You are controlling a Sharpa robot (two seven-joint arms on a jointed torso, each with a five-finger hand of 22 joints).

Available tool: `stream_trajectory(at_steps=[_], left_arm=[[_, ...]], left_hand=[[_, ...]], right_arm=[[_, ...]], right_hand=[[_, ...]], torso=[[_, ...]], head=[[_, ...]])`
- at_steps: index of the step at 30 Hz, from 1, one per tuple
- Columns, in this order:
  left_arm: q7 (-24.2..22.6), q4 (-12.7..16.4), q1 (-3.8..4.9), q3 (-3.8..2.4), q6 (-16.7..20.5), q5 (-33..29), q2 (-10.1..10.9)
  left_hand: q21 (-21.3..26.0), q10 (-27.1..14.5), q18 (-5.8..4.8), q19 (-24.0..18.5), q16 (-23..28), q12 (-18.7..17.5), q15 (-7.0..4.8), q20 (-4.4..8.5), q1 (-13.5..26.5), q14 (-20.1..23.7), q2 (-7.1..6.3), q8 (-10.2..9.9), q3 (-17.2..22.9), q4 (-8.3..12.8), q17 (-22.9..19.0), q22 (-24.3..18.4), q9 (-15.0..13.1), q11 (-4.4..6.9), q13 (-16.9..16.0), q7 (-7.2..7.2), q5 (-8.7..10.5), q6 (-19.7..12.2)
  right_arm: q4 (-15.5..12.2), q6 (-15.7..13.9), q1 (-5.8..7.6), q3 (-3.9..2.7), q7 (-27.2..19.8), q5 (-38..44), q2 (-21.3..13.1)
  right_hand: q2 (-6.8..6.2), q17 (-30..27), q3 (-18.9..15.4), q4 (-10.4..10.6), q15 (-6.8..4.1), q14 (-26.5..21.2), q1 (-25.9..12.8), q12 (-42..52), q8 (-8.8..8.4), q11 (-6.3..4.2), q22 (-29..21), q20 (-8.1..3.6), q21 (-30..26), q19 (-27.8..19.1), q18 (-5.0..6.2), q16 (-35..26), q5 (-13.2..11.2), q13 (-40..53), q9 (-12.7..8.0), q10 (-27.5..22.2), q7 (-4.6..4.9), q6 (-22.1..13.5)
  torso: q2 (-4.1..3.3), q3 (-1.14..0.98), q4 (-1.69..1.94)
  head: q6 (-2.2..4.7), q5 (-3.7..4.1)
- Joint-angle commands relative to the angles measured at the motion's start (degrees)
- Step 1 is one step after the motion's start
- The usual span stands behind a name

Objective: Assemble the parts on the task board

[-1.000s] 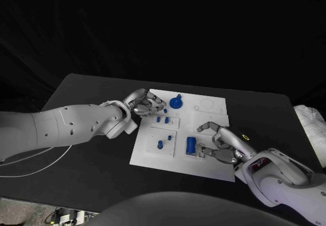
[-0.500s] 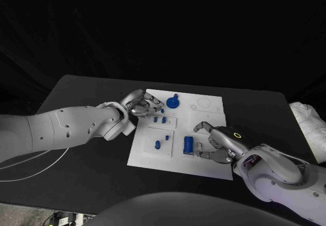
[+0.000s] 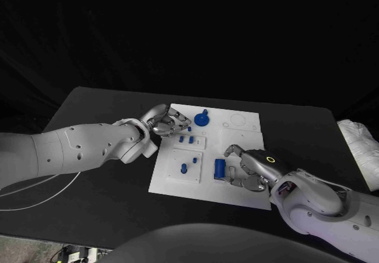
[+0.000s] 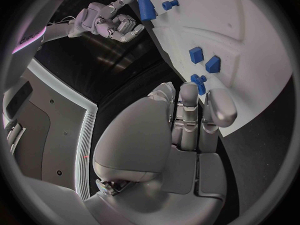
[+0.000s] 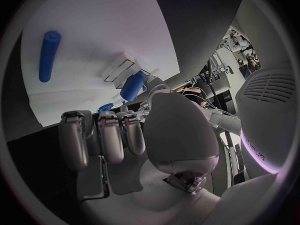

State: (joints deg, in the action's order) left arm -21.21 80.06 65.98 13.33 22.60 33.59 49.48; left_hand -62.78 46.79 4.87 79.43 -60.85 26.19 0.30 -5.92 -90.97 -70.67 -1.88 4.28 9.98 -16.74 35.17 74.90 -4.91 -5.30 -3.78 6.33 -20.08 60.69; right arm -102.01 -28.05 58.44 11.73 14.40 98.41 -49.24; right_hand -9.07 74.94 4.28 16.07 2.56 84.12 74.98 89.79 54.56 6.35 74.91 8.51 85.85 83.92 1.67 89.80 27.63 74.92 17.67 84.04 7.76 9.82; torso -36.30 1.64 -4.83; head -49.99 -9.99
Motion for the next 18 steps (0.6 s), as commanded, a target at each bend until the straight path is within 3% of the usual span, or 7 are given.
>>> stream_trajectory(at_steps=[1, 10, 18], left_arm=[[-0.5, 0.2, -0.01, -0.04, -0.7, -0.3, -0.1], [-0.5, 0.1, -0.01, -0.04, -0.6, -0.3, -0.1], [-0.4, 0.1, -0.01, -0.04, -0.6, -0.3, -0.1]], left_hand=[[0.4, 0.1, 0.32, 0.0, -0.2, 0.3, 0.42, -0.54, 0.2, 0.0, 0.22, 0.1, 0.4, 0.0, -0.1, 8.0, 0.0, -0.46, 0.1, 0.24, -0.39, -0.3], [0.4, 0.1, 0.32, 0.0, -0.2, 0.3, 0.42, -0.54, 0.2, 0.0, 0.22, 0.1, 0.4, 0.0, -0.1, 8.0, 0.0, -0.46, 0.1, 0.24, -0.39, -0.3], [0.4, 0.1, 0.32, 0.0, -0.2, 0.3, 0.42, -0.54, 0.2, 0.0, 0.22, 0.1, 0.4, 0.0, -0.1, 8.0, 0.0, -0.46, 0.1, 0.24, -0.39, -0.3]], right_arm=[[0.3, 0.4, -0.15, 0.01, 0.1, 0.9, 0.3], [0.9, 0.8, -0.39, 0.01, -0.4, 0.5, 0.9], [1.0, 1.2, -0.59, 0.01, -0.6, 0.1, 1.1]], right_hand=[[0.1, 15.1, -0.1, 0.3, 0.18, 5.9, 0.0, 0.2, -0.28, 0.16, 13.2, 0.26, -0.5, 3.1, -0.29, 0.2, 0.7, 15.1, -0.2, 6.0, 3.34, -0.7], [0.74, 15.1, -0.1, 0.5, 0.27, 5.9, -1.7, 0.2, -0.59, 0.26, 13.1, 0.33, -0.9, 2.8, -0.17, 0.2, 3.1, 15.1, -0.7, 6.0, 3.42, -0.3], [0.71, 15.1, -0.5, 0.5, 0.4, 5.9, -3.9, 0.2, -1.35, 0.42, 13.0, 0.45, -1.1, 2.6, -0.12, 0.2, 0.7, 15.1, -1.3, 6.0, 3.57, -0.2]], torso=[[0.03, 0.03, 0.01], [0.06, 0.01, 0.03], [0.01, 0.02, -0.01]], head=[[-0.01, 0.05], [-0.01, -0.13], [-0.01, -0.28]])
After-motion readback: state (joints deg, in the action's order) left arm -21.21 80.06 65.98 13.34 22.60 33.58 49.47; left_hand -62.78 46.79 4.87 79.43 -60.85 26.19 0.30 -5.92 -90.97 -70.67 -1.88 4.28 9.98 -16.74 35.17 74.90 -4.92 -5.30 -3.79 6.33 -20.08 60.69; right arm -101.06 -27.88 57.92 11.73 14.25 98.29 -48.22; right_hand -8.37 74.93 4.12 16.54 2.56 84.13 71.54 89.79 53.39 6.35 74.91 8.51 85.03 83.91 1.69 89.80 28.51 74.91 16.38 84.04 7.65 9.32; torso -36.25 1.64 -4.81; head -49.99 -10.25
